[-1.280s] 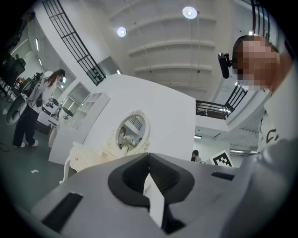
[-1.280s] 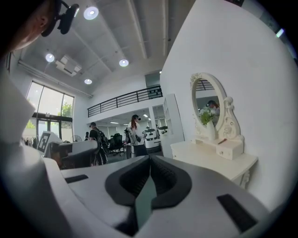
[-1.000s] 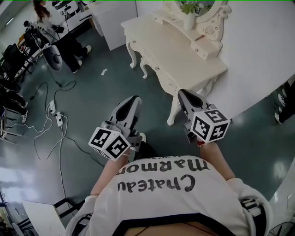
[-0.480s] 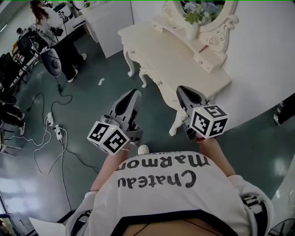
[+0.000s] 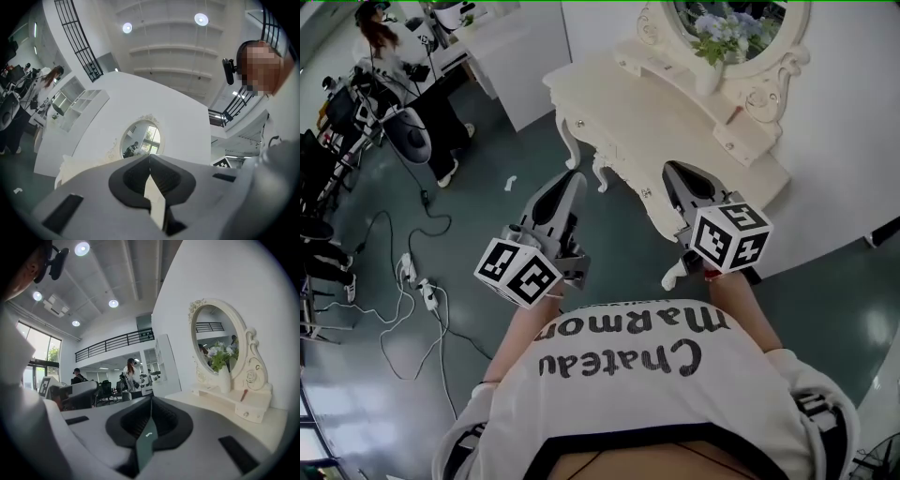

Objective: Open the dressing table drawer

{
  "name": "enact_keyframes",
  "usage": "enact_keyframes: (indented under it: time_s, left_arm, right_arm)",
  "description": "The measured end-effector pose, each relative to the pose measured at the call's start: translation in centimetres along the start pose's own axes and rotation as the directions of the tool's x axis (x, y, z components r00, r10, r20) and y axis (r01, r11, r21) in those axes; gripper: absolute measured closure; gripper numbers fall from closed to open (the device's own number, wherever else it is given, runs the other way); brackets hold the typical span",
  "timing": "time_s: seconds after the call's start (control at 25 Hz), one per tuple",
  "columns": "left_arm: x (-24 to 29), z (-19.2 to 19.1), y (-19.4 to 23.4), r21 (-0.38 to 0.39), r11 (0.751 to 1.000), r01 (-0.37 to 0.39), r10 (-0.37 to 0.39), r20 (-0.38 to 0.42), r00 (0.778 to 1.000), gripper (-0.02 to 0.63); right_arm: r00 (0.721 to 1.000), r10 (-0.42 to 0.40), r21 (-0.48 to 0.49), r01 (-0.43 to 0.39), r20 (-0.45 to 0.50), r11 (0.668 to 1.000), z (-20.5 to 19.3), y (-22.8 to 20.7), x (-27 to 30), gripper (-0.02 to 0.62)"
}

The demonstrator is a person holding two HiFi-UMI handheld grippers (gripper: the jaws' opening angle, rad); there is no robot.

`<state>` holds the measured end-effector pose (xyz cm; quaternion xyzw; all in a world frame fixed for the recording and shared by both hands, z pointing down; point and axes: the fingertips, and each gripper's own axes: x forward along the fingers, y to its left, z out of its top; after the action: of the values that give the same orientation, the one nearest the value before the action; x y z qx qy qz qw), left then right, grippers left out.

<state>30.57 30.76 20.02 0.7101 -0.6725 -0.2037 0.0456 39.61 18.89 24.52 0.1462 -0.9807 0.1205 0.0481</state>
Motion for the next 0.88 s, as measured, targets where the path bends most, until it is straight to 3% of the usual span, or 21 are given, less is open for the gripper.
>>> enact_keyframes:
  time_s: [0.6,0.88]
  left_arm:
    - [0.5,2.5,9.4,0.017,1.000,-0.018,0.018,0.002,1.000,0.583]
    - [0.7,2.0,11.9,-0.006,0.999,-0.052,0.052,-0.011,0.999,0.583]
  right_arm:
    - [1.000,0.017,0.002,-0.017,-0.004,1.000,-0.4,1.6,10.0,0.569]
    - [0.997,0.034,-0.003,-0.034,-0.065,0.999,-1.8,1.6,12.4,0.569]
